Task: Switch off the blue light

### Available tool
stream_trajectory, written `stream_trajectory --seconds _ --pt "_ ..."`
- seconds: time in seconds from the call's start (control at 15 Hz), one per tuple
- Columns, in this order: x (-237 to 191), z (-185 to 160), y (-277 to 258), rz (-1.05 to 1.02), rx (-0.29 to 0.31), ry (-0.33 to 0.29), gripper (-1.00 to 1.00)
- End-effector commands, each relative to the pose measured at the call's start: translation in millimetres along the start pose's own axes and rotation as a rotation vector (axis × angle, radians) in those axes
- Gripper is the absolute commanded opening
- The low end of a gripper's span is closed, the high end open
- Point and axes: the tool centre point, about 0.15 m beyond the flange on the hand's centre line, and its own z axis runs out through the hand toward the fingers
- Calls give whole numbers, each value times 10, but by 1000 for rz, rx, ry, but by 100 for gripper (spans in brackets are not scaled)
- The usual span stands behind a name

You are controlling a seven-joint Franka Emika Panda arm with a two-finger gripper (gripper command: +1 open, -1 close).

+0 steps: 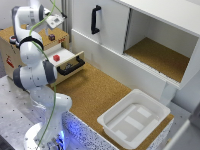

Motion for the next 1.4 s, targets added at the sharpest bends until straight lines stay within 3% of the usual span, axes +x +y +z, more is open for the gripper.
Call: stream_trajectory --seconds 0.0,0.33,0.53,0.6,1.33 --pt "868 -184 -229 37 58 -88 100" --pt "1125 -167 -124 40 90 -163 100" --pt "1133 -158 -110 66 99 -162 100" --pt "1146 -143 -103 62 95 -170 -100" --pt "1396 214 -6 -80 134 -133 -100"
